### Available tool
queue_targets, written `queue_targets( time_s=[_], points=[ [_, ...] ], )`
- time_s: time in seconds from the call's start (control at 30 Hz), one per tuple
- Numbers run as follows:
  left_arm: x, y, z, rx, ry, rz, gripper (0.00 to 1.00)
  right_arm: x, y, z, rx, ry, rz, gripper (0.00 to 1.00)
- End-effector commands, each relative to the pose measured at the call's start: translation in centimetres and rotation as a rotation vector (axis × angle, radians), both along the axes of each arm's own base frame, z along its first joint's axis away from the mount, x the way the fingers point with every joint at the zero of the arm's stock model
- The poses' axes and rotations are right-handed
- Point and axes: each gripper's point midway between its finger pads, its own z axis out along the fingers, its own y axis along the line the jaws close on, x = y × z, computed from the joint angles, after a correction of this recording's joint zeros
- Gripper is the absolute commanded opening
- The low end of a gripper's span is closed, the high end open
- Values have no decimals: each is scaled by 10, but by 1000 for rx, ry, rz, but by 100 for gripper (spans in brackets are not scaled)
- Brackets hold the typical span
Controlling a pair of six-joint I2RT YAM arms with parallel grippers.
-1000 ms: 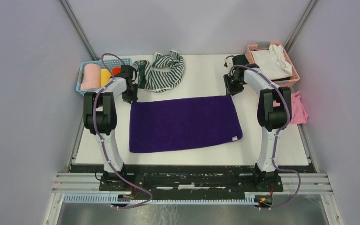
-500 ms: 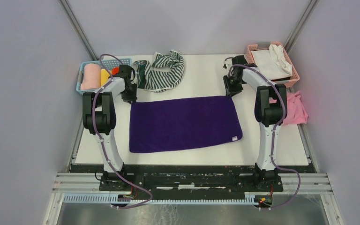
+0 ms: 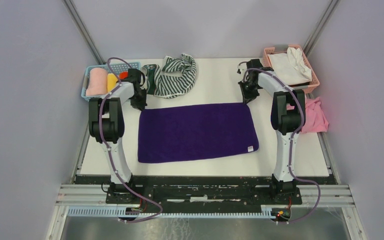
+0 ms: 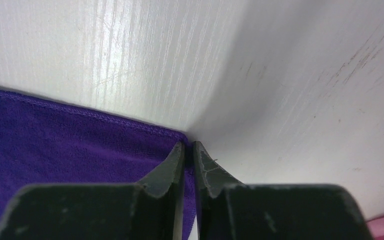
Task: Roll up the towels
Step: Fold the towel at the center of the board.
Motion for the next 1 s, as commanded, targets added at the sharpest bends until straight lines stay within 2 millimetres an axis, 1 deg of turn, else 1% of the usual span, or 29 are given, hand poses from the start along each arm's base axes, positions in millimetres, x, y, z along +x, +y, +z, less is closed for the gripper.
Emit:
queue_targets(
  time_s=[0.0, 0.1, 0.2, 0.27, 0.3, 0.4, 0.53, 0.6, 0.7, 0.83, 0.9, 0.97],
  points=[
    [-33, 3, -55, 3, 166, -11, 14, -11, -24, -18, -97, 67, -20, 12],
    [-31, 1, -51, -10, 155, -18, 3, -3, -21, -2, -76, 20, -20, 2],
    [-26, 1, -42, -7, 120, -23, 3, 2, -21, 14, -76, -13, -16, 0],
    [-20, 0, -31, -12, 82, -25, 3, 4, -22, 26, -80, -38, -16, 1],
    [-16, 0, -23, -14, 59, -26, 3, 5, -22, 33, -81, -52, -16, 1],
    [-1, -1, 9, -18, -37, -28, 3, 12, -23, 56, -81, -109, -21, 1],
    [23, -2, 53, -25, -177, -29, 3, 27, -24, 87, -82, -193, -33, 0],
    [35, -5, 70, -38, -232, -31, 3, 37, -24, 99, -87, -228, -39, 0],
    [52, -8, 89, -52, -285, -37, 3, 53, -26, 118, -97, -279, -48, 0],
    [68, -8, 109, -51, -330, -34, 3, 62, -26, 136, -98, -331, -54, 0],
    [71, -9, 120, -60, -365, -33, 3, 64, -27, 142, -101, -352, -57, 1],
    [69, -11, 127, -73, -382, -36, 3, 61, -29, 145, -107, -357, -62, 1]
  ],
)
